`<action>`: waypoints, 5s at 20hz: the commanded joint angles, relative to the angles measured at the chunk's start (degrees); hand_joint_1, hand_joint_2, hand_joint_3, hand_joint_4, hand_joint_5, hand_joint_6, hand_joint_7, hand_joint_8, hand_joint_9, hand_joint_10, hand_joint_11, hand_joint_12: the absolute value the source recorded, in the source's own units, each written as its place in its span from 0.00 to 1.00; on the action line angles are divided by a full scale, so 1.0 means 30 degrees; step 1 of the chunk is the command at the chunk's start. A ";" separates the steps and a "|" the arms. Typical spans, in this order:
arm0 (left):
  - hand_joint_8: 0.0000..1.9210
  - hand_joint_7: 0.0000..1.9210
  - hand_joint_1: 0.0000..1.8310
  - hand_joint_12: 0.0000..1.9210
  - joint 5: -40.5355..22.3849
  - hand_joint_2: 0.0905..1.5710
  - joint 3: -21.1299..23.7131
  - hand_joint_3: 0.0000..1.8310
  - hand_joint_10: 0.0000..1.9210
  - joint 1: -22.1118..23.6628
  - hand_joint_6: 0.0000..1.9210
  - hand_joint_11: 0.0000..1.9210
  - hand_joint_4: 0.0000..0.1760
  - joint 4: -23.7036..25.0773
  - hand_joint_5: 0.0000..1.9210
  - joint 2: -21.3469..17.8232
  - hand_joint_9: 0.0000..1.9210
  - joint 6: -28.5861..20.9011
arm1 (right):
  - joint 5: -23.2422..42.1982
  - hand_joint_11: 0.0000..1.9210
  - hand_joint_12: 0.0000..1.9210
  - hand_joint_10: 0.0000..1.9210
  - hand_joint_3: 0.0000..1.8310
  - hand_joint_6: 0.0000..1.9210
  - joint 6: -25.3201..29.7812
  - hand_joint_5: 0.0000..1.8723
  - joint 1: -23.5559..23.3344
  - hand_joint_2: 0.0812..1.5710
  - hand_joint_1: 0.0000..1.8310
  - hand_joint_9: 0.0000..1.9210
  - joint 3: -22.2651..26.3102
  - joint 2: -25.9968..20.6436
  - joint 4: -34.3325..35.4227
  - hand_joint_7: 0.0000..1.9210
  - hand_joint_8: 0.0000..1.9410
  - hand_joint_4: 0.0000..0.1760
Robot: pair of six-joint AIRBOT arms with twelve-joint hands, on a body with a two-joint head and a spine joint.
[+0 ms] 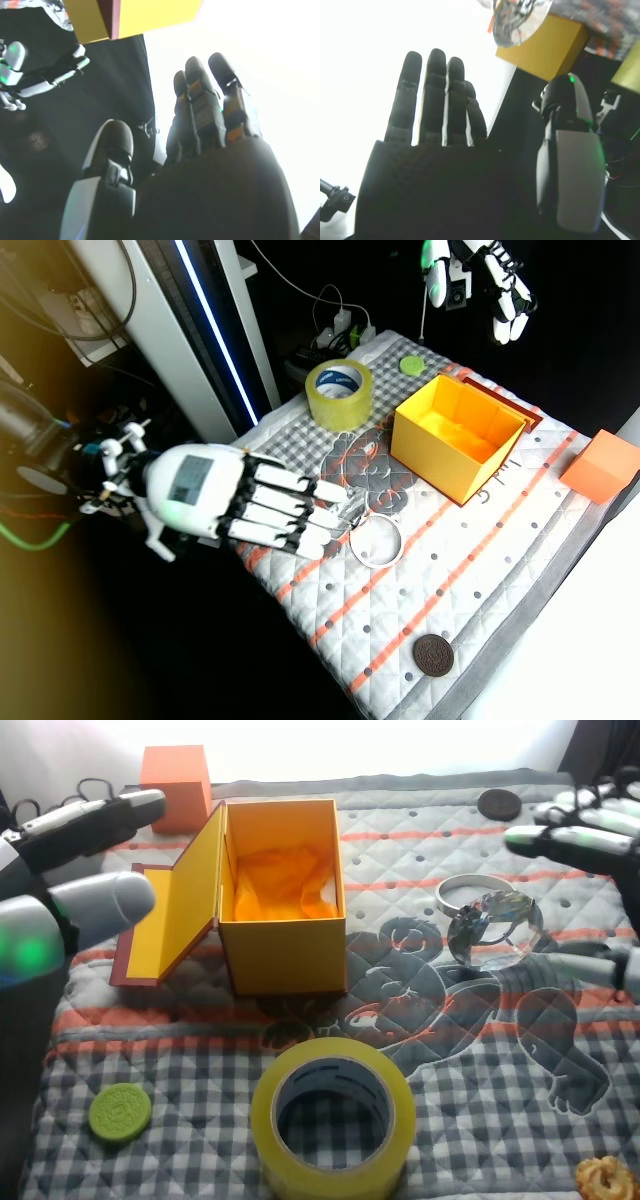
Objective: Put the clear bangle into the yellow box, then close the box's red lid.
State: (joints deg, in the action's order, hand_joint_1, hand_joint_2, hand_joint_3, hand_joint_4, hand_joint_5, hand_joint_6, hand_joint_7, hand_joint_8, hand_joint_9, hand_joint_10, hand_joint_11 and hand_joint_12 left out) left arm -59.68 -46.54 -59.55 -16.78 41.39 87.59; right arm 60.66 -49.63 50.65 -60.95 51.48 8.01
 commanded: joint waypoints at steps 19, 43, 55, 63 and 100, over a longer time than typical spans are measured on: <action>0.00 0.13 0.00 0.26 -0.2316 0.81 -0.0104 0.00 0.00 0.0211 0.00 0.00 1.00 -0.0071 0.15 0.0252 0.13 -0.0085 | -0.4551 0.33 0.91 0.70 0.00 0.64 -0.0735 0.42 -0.3170 0.77 0.61 0.45 -0.3364 0.3200 0.0244 0.48 0.54 0.00; 0.00 0.14 0.00 0.24 -0.0489 0.80 -0.1269 0.00 0.00 0.1404 0.00 0.00 1.00 0.0265 0.16 0.1096 0.14 -0.0083 | 0.0419 0.71 0.12 0.01 0.00 0.55 0.1212 0.48 -0.9770 0.69 0.68 0.71 -0.3341 0.6529 -0.3885 0.60 0.39 0.00; 0.00 0.14 0.01 0.18 -0.0416 0.82 -0.1305 0.00 0.00 0.1536 0.00 0.00 1.00 0.0265 0.15 0.1268 0.14 -0.0085 | -0.1212 0.69 0.25 0.00 0.00 0.50 0.1853 0.48 -0.9184 0.68 0.69 0.74 -0.4430 0.8165 -0.2382 0.59 0.45 0.00; 0.00 0.12 0.00 0.15 -0.0330 0.82 -0.1292 0.00 0.00 0.1555 0.00 0.00 1.00 0.0263 0.13 0.1277 0.13 -0.0085 | -0.1596 0.44 0.54 0.00 0.00 0.52 0.1934 0.49 -0.8892 0.70 0.67 0.65 -0.4445 0.8305 -0.2483 0.53 0.52 0.00; 0.00 0.18 0.04 0.21 0.0315 0.94 0.0024 0.00 0.00 -0.2629 0.00 0.11 0.00 0.2461 0.16 0.1759 0.18 -0.5486 | 0.5331 0.01 0.01 0.01 0.01 0.00 0.0448 0.13 -0.1581 0.71 0.03 0.07 0.0830 -0.0985 0.0365 0.15 0.00 0.27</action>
State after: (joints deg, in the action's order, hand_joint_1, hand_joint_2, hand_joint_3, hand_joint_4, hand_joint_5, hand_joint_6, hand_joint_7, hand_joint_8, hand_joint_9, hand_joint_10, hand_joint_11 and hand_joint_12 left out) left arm -51.77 -46.41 -68.01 -9.41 46.59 71.79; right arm 69.65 -48.34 46.26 -58.52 48.95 8.69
